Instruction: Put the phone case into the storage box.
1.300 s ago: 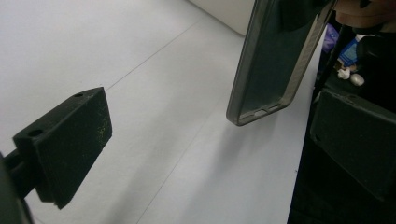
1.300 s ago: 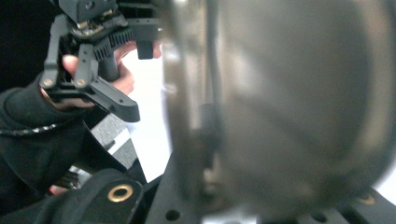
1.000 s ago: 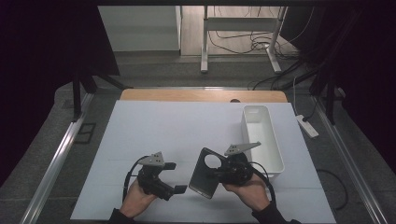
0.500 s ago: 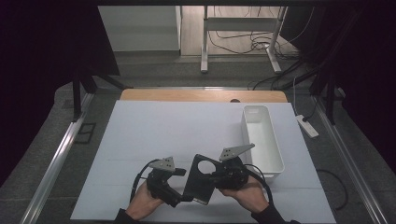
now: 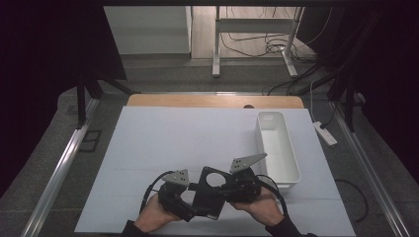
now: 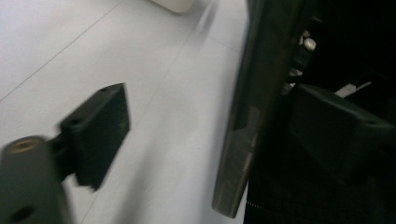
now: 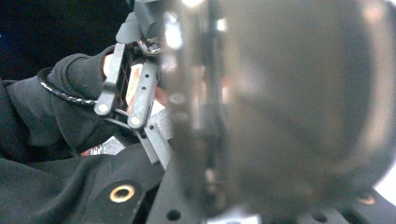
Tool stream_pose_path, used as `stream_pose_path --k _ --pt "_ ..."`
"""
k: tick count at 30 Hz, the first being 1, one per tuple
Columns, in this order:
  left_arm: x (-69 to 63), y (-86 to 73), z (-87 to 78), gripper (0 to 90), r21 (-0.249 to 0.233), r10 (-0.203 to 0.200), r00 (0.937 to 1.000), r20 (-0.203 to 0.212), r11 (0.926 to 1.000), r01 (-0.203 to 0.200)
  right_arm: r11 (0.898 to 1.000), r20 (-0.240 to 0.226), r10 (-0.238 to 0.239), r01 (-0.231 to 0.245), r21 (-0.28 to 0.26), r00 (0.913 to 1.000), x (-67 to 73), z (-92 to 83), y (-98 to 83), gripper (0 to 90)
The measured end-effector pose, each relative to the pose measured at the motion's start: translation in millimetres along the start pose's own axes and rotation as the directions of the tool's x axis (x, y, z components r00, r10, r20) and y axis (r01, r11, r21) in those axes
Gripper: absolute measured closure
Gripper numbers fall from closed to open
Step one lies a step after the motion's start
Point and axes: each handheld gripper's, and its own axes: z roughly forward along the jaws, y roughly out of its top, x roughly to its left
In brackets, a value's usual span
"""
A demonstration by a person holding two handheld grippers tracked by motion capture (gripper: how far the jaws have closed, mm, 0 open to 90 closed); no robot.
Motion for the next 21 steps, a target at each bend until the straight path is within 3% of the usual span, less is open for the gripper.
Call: stream_pose_path --k 7,14,16,21 --pt "0.5 -1.1 -0.6 50.7 0.005 0.012 0.9960 0.089 0.9999 -0.012 1.000 -0.018 -0.009 0.009 -0.001 0.9998 0.4 0.1 0.1 85.9" --pt "3.4 -2.0 -0.9 74.4 0.007 0.000 0.9874 0.158 1.0000 -0.001 1.000 -0.040 -0.018 0.018 -0.003 0.9990 0.9 0.0 0.4 85.9" --pt "3.4 -1.9 -1.1 75.2 0.006 0.005 0.9871 0.160 1.0000 -0.006 1.000 -0.037 -0.020 0.020 -0.003 0.9991 0.9 -0.2 0.4 85.9" --pt "5.0 -2.6 -1.1 82.1 0.007 0.024 0.9771 0.211 0.9996 -0.027 0.999 -0.063 -0.037 0.037 0.002 0.9974 1.5 -0.3 0.4 85.7"
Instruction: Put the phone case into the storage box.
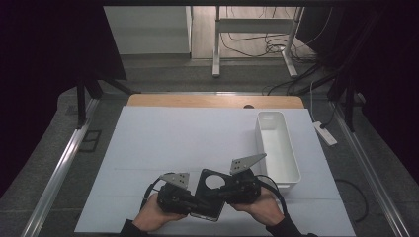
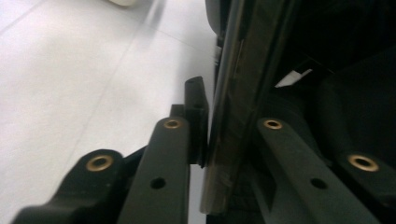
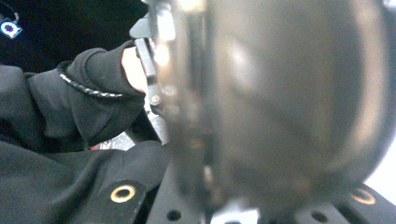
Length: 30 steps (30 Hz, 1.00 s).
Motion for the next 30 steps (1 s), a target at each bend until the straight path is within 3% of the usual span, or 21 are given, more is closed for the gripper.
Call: stream_pose_path --k 5,8,11,13,17,20,24,26,27,30 --pt "-1.0 0.4 -0.1 84.6 0.011 0.020 0.9998 0.007 0.9997 -0.020 1.000 -0.022 -0.003 0.003 0.004 0.9997 -1.0 0.6 -0.5 85.4" --pt "-1.5 0.9 -0.4 84.8 0.017 0.022 0.9997 -0.008 0.9996 -0.021 1.000 -0.003 -0.010 0.010 0.002 0.9999 -0.8 1.2 -0.4 81.9" --pt "-2.7 2.4 -1.2 84.8 0.036 0.017 0.9986 -0.051 0.9993 -0.015 1.000 0.025 -0.015 0.015 0.000 0.9996 -0.9 1.6 -0.3 77.3" --pt "-1.3 1.0 -4.0 84.8 0.053 0.002 0.9954 -0.096 0.9986 0.003 1.000 0.073 -0.001 0.002 -0.011 0.9974 -1.4 0.0 0.4 63.9" --pt "0.2 -0.5 -8.1 84.7 0.045 -0.021 0.9898 -0.141 0.9986 0.027 1.000 0.110 0.016 -0.013 -0.024 0.9938 -2.9 -3.3 1.2 55.4" --pt "1.2 -0.8 -11.5 84.8 0.038 -0.039 0.9823 -0.183 0.9982 0.047 0.999 0.163 0.029 -0.022 -0.043 0.9861 -4.9 -7.4 1.7 43.7" --pt "1.9 -1.2 -12.4 84.7 0.037 -0.059 0.9704 -0.234 0.9969 0.069 0.999 0.282 0.018 -0.004 -0.052 0.9593 -3.9 -10.9 2.9 26.3" --pt "1.6 -1.1 -12.6 84.7 0.038 -0.061 0.9647 -0.256 0.9966 0.074 0.998 0.316 0.011 0.007 -0.056 0.9487 -3.5 -12.2 3.3 24.3" --pt "1.2 -1.0 -12.8 84.7 0.036 -0.063 0.9611 -0.269 0.9965 0.076 0.998 0.317 0.008 0.012 -0.062 0.9484 -3.6 -12.8 3.4 22.9" --pt "0.3 -0.3 -14.3 84.6 0.036 -0.069 0.9449 -0.320 0.9957 0.085 0.998 0.344 0.002 0.022 -0.067 0.9388 -3.4 -15.4 4.1 20.6"
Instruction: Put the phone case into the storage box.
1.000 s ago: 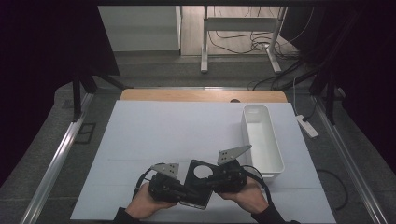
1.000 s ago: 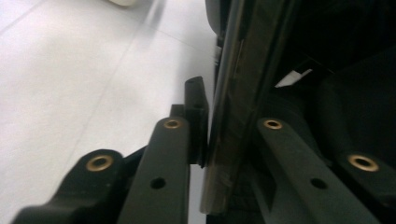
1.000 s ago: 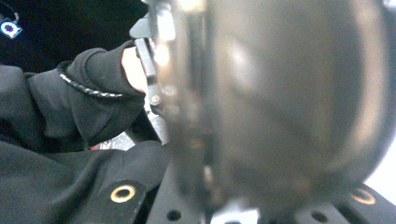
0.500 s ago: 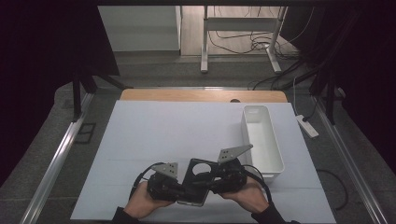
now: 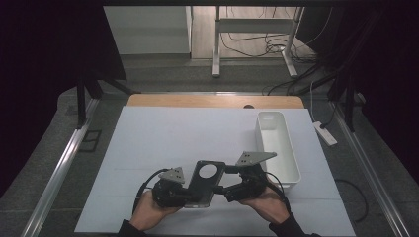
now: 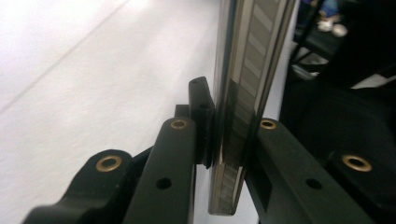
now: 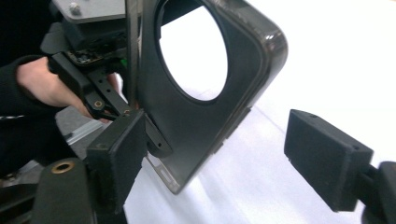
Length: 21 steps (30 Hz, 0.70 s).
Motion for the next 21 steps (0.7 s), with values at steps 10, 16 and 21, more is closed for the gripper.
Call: stream_pose_path --k 10,16,21 --pt "4.6 -1.9 -7.0 84.6 -0.035 -0.086 0.9845 -0.153 0.9960 0.082 1.000 0.087 0.018 -0.017 -0.013 0.9960 -5.1 -3.7 1.3 4.6" --pt "5.7 -2.4 -8.4 84.6 -0.037 -0.102 0.9799 -0.171 0.9946 0.097 1.000 0.158 0.002 0.000 -0.007 0.9874 -4.9 -2.9 0.6 0.0" --pt "3.5 -1.9 -4.5 84.6 -0.017 -0.090 0.9841 -0.154 0.9960 0.088 1.000 0.175 -0.015 0.019 -0.019 0.9845 -5.4 -3.6 0.3 0.0"
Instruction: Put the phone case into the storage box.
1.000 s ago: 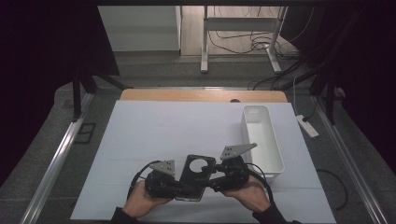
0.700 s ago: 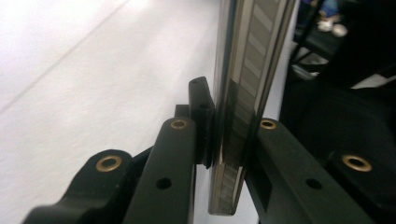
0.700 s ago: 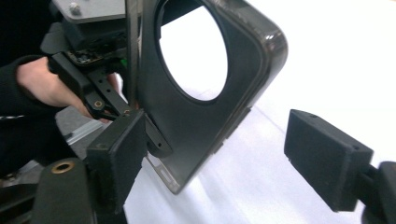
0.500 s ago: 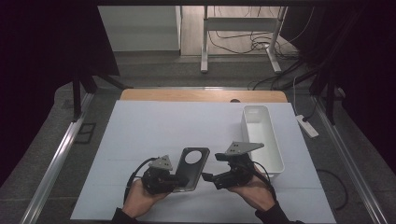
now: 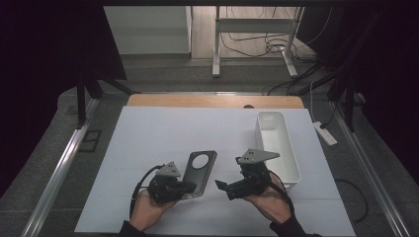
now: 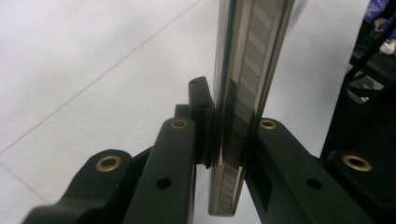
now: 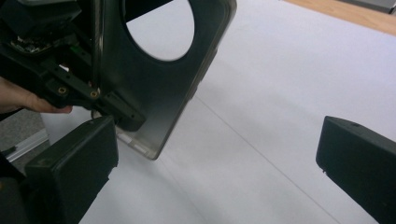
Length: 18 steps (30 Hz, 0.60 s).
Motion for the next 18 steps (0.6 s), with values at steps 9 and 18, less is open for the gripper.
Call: stream_pose_path --k 9,18 --pt "-8.9 1.4 6.7 84.6 0.012 0.009 0.9992 0.038 0.9999 -0.009 1.000 0.012 -0.002 0.002 -0.006 0.9999 -4.2 -6.5 3.8 0.0" --pt "-15.7 2.6 10.5 84.6 0.018 0.018 0.9962 0.085 0.9996 -0.020 0.999 0.038 0.047 -0.047 -0.010 0.9982 -5.3 -15.0 13.3 0.0"
